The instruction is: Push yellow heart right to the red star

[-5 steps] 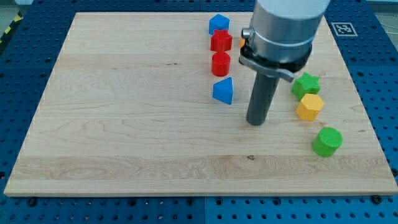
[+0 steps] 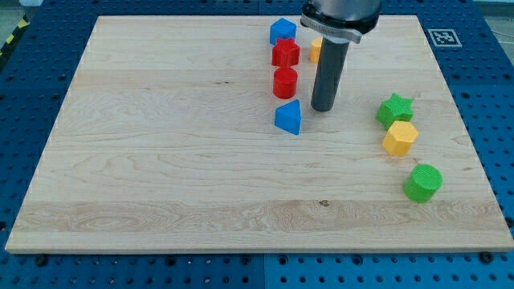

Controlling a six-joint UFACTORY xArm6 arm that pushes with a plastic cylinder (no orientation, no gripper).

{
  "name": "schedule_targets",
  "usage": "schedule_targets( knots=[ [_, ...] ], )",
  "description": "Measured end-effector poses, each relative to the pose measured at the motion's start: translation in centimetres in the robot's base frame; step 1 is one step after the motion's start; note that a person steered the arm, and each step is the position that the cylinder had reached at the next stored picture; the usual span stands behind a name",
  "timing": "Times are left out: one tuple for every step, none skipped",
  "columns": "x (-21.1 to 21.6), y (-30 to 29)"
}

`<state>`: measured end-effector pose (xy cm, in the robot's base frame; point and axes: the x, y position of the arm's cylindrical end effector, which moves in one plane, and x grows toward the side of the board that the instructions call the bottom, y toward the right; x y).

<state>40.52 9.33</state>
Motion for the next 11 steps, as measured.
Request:
schedule_targets(
  knots=[
    [-2.0,0.0],
    [-4.2,0.0],
    [-6.2,0.0],
    [-7.9,0.0],
    [-9.4,0.0],
    [-10.3,0.0],
    [-11.3,0.2],
    [-12.4,0.5],
    [-13.6,0.6],
    [-14.8,1.9],
    [-15.3,2.6]
  ],
)
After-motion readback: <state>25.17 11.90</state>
